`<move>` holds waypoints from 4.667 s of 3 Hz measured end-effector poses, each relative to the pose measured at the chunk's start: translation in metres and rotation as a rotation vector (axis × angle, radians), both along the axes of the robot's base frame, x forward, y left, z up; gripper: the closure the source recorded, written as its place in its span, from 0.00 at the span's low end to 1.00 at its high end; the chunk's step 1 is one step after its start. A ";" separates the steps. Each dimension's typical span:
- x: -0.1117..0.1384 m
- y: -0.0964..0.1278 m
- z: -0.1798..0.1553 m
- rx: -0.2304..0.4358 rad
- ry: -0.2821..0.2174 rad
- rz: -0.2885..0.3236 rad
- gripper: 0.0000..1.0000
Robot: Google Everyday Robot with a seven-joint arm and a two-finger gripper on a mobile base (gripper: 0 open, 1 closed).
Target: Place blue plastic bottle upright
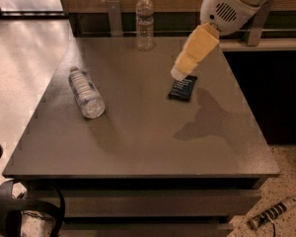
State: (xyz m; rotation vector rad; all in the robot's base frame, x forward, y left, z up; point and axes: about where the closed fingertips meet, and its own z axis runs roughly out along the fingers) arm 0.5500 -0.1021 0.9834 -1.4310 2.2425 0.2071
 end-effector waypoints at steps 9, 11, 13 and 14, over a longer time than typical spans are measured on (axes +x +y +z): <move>0.095 0.238 -0.076 -0.138 0.384 -0.487 0.00; 0.071 0.281 -0.098 -0.224 0.412 -0.539 0.00; 0.040 0.266 -0.111 -0.261 0.488 -0.548 0.00; 0.030 0.253 -0.115 -0.275 0.484 -0.557 0.00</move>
Offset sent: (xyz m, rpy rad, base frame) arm 0.0585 0.1465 -0.0120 -0.2410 0.1789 -0.0642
